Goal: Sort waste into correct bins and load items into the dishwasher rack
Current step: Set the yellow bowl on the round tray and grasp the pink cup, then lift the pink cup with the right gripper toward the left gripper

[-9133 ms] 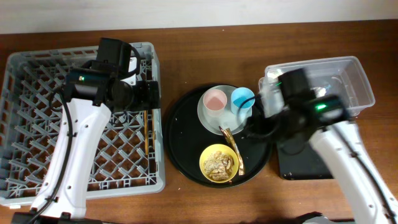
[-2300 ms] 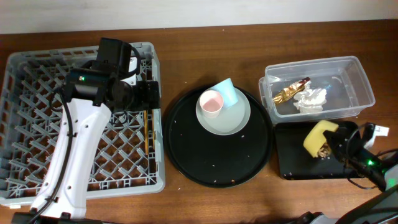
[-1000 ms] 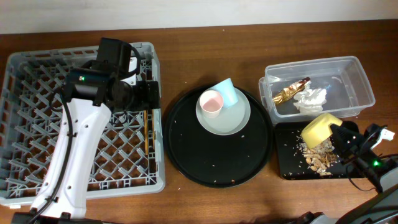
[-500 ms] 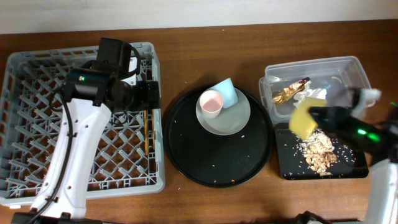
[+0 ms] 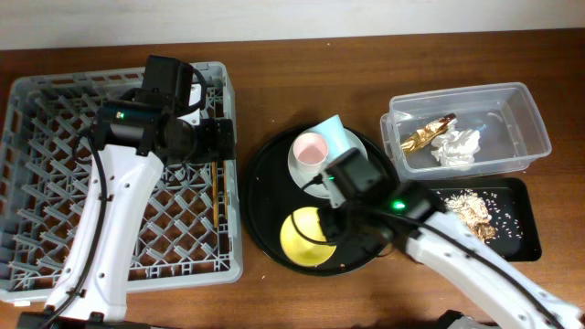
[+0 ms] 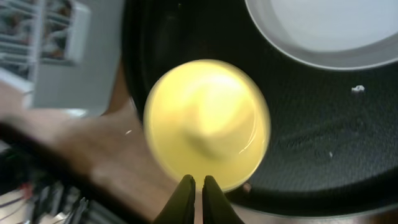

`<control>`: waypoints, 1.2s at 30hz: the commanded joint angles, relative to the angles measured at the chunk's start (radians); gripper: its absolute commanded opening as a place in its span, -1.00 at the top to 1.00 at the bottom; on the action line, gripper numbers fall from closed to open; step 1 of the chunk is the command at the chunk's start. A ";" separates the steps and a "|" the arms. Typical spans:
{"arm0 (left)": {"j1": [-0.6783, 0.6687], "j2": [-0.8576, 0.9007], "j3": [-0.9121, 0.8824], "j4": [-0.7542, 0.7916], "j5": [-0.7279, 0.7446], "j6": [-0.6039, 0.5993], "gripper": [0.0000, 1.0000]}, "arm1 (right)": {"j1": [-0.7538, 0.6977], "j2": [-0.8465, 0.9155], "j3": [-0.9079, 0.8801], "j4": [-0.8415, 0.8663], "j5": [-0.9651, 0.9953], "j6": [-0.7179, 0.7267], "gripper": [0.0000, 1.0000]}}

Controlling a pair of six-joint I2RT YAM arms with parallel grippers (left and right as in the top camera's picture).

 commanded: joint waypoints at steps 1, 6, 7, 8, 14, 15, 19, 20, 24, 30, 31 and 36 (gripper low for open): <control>0.002 -0.001 0.011 -0.001 0.006 -0.002 -0.99 | 0.044 0.090 -0.006 0.043 0.075 0.033 0.83; 0.002 -0.001 0.011 -0.001 0.006 -0.002 -0.99 | 0.022 0.114 0.011 0.118 0.091 0.002 0.67; 0.002 -0.001 0.011 -0.001 0.006 -0.002 -0.99 | 0.014 0.110 0.028 0.119 0.099 -0.009 0.52; 0.002 -0.001 0.011 -0.001 0.006 -0.002 -0.99 | -0.002 0.105 0.060 0.119 0.104 -0.039 0.40; 0.002 0.000 0.011 -0.001 0.006 -0.002 -0.99 | -0.059 0.109 0.133 0.258 0.120 -0.274 -0.42; 0.002 -0.001 0.011 -0.001 0.006 -0.002 -0.99 | -0.058 0.119 0.133 0.297 0.143 -0.302 -0.42; 0.002 -0.001 0.011 -0.001 0.006 -0.002 -0.99 | -0.056 0.196 0.133 0.403 0.183 -0.430 -0.36; 0.002 0.000 0.011 -0.001 0.006 -0.002 -0.99 | -0.057 0.221 0.133 0.418 0.183 -0.452 -0.29; 0.002 0.000 0.011 -0.001 0.006 -0.002 -0.99 | -0.057 0.328 0.133 0.476 0.229 -0.473 -0.15; 0.002 -0.001 0.011 -0.001 0.006 -0.002 -0.99 | -0.057 0.441 0.133 0.539 0.284 -0.503 0.43; 0.002 -0.001 0.011 -0.001 0.006 -0.002 -0.99 | -0.057 0.442 0.133 0.539 0.312 -0.503 0.67; 0.002 0.000 0.011 -0.001 0.006 -0.002 -0.99 | -0.056 0.385 0.134 0.533 0.340 -0.503 0.92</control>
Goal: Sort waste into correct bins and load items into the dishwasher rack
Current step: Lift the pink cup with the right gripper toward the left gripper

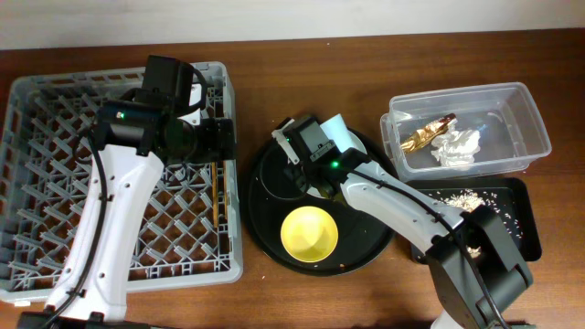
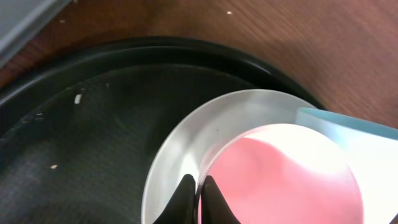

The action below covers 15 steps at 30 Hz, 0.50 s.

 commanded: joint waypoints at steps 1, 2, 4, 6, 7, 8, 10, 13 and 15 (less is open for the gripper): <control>0.002 0.000 0.011 -0.001 0.006 -0.002 -0.99 | 0.000 -0.070 0.015 -0.005 0.048 -0.011 0.92; 0.002 0.000 0.011 -0.001 0.006 -0.002 -0.99 | -0.001 -0.076 0.015 -0.008 0.048 -0.011 0.92; 0.002 0.000 0.011 -0.001 0.006 -0.002 -0.99 | -0.001 -0.107 0.016 -0.017 0.046 -0.010 0.92; 0.002 0.000 0.011 -0.001 0.006 -0.002 -0.99 | 0.005 -0.153 0.027 -0.048 0.018 -0.005 0.92; 0.002 -0.001 0.011 -0.001 0.006 -0.002 -0.99 | 0.006 -0.189 0.041 -0.072 -0.026 -0.003 0.92; 0.002 0.000 0.011 -0.001 0.006 -0.002 -0.99 | 0.006 -0.225 0.057 -0.097 -0.064 0.014 0.92; 0.002 0.000 0.011 -0.001 0.006 -0.002 -0.99 | -0.004 -0.341 0.114 -0.200 -0.094 0.109 0.93; 0.002 -0.001 0.011 -0.001 0.006 -0.002 -0.99 | -0.073 -0.480 0.163 -0.340 -0.180 0.185 0.92; 0.002 0.000 0.011 -0.001 0.006 -0.002 -0.99 | -0.152 -0.557 0.167 -0.383 -0.307 0.185 0.92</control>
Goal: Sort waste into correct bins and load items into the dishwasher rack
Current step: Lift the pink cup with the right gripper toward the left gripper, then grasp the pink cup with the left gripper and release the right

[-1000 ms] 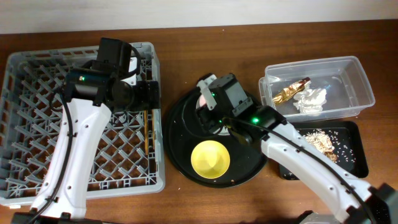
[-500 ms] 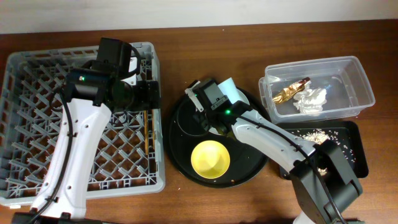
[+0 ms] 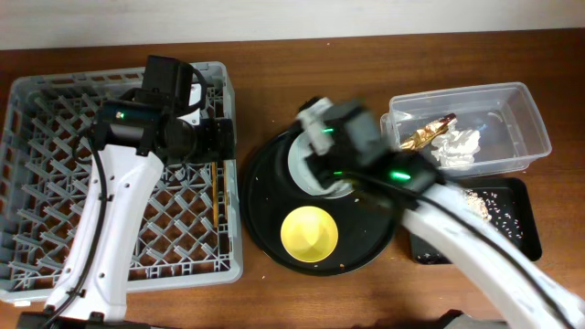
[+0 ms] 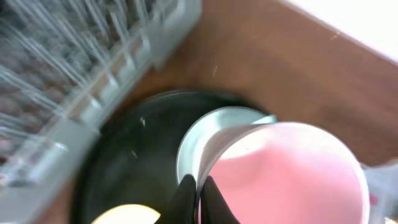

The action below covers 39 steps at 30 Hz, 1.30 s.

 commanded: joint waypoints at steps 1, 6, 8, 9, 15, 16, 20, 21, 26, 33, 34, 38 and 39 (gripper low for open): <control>0.002 0.000 0.011 -0.001 0.006 -0.002 -0.99 | -0.174 -0.183 0.042 -0.078 -0.277 0.071 0.92; 0.002 -0.001 0.011 -0.001 0.006 -0.002 -0.99 | -0.535 -0.252 0.042 -0.208 -0.881 0.059 0.92; 0.002 0.000 0.011 0.029 0.013 -0.014 -0.99 | -0.620 -0.237 0.040 -0.261 -1.053 0.011 0.92; 0.002 0.000 0.011 0.046 0.012 -0.014 -0.99 | -0.660 -0.225 0.039 -0.299 -1.128 -0.030 0.92; 0.002 -0.003 0.011 0.198 0.796 0.228 -0.96 | -0.745 -0.118 0.038 -0.518 -1.421 -0.353 0.92; 0.002 -0.003 0.011 0.222 0.985 0.289 -0.95 | -0.745 -0.103 0.038 -0.529 -1.460 -0.379 0.92; 0.002 -0.003 0.011 0.309 1.317 0.318 -0.99 | -0.740 -0.050 0.038 -0.520 -1.556 -0.427 0.92; -0.005 -0.003 0.011 0.327 1.323 0.318 -0.99 | -0.734 -0.037 0.038 -0.515 -1.556 -0.436 0.92; -0.060 -0.002 0.011 0.357 1.307 0.318 -0.99 | -0.663 -0.022 0.038 -0.430 -1.556 -0.423 0.92; -0.134 -0.002 0.011 0.367 1.173 0.317 -0.98 | -0.608 -0.025 0.041 -0.205 -1.556 -0.177 0.92; -0.140 -0.002 0.011 0.367 1.139 0.317 -0.98 | -0.605 -0.027 0.043 -0.180 -1.556 -0.144 0.92; -0.145 -0.002 0.011 0.363 1.093 0.317 -0.98 | -0.598 -0.049 0.049 -0.077 -1.556 -0.042 0.92; -0.145 -0.002 0.011 0.362 1.094 0.317 -0.97 | -0.598 -0.057 0.049 -0.049 -1.556 -0.024 0.92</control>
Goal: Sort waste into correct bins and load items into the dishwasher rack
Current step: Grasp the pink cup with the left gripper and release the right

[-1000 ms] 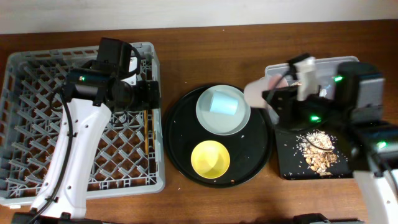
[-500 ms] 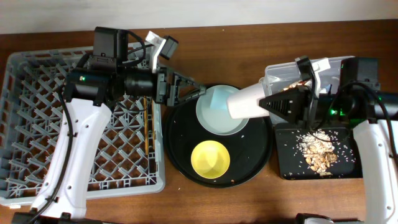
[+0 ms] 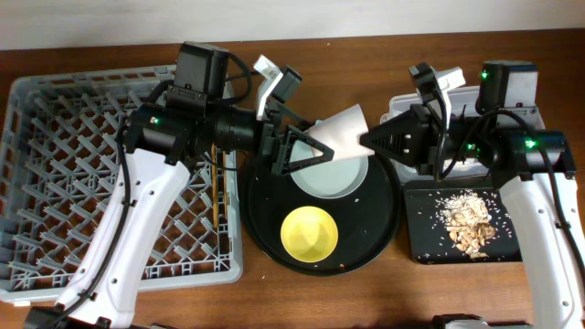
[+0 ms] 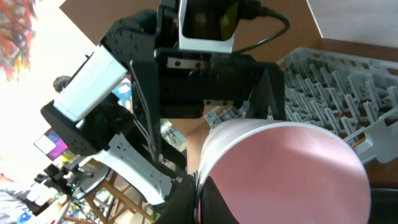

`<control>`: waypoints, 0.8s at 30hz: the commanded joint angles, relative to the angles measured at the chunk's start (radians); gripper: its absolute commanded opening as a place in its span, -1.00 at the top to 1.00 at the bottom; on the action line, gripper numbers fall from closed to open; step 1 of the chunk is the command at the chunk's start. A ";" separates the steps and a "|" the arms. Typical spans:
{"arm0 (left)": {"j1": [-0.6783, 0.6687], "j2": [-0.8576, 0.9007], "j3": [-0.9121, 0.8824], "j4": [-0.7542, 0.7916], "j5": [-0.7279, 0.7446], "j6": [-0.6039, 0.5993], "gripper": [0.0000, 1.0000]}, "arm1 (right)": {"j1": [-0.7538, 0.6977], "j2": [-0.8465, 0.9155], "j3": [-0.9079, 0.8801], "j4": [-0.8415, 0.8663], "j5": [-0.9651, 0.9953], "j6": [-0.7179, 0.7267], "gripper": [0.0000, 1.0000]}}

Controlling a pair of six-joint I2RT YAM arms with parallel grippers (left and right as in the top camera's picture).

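A cup, pale outside (image 3: pixel 340 131) and pink inside (image 4: pixel 286 168), hangs on its side above the white plate (image 3: pixel 343 178). My right gripper (image 3: pixel 367 140) is shut on its rim, the fingers (image 4: pixel 186 199) pinching the wall. The cup's narrow base points at my left gripper (image 3: pixel 294 151), which stands open just left of it, facing the right wrist camera (image 4: pixel 217 93). Whether the base lies between the left fingers cannot be told. The yellow bowl (image 3: pixel 309 234) sits upright on the round black tray (image 3: pixel 379 228). The grey dishwasher rack (image 3: pixel 64 183) lies at the left.
A brown stick (image 3: pixel 217 183) lies in the rack near its right wall. The clear bin (image 3: pixel 399 102) at the back right is mostly hidden under my right arm. In front of it, a black rectangular tray (image 3: pixel 430 251) holds food scraps.
My left arm has moved from over the rack's right rear to above the round tray, jaws open. My right gripper has drawn back to the right, with the cup now on its side between the grippers.
My right gripper was shut and empty over the yellow bowl. Then it was pinched on the rim of the pink cup lying on the plate. Then it held the cup above the plate. Now the cup hangs sideways, facing my left gripper, which has come over open.
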 commanded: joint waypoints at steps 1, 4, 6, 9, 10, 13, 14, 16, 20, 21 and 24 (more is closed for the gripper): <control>0.000 -0.002 0.011 -0.005 -0.029 0.019 -0.96 | 0.007 -0.038 0.011 0.076 -0.025 0.128 0.92; -0.005 -0.002 0.011 -0.011 0.024 0.020 -0.84 | 0.007 -0.042 0.011 0.119 -0.025 0.154 0.92; -0.012 -0.002 0.011 -0.009 0.050 0.021 -0.79 | 0.007 -0.041 0.011 0.119 -0.025 0.154 0.92; -0.029 -0.003 0.011 -0.008 0.055 0.021 -0.78 | 0.018 -0.041 0.011 0.124 -0.025 0.153 0.92; -0.033 -0.003 0.011 -0.008 0.054 0.021 -0.67 | 0.018 -0.041 0.011 0.126 -0.025 0.153 0.92; -0.040 -0.003 0.011 -0.008 0.054 0.020 -0.39 | 0.017 -0.041 0.011 0.136 -0.025 0.153 0.92; -0.039 -0.003 0.011 -0.008 0.053 0.020 -0.34 | 0.017 -0.041 0.011 0.139 -0.025 0.154 0.92; -0.039 -0.003 0.011 -0.008 0.053 0.020 -0.27 | 0.017 -0.041 0.011 0.141 -0.025 0.153 0.92; -0.037 -0.003 0.011 -0.008 0.051 0.020 0.11 | 0.017 -0.041 0.011 0.150 -0.025 0.154 0.91; -0.036 -0.003 0.011 -0.007 0.049 0.020 0.20 | 0.017 -0.041 0.011 0.151 -0.025 0.154 0.89; -0.014 -0.003 0.011 -0.008 0.042 0.020 0.64 | 0.017 -0.041 0.011 0.151 -0.025 0.153 0.66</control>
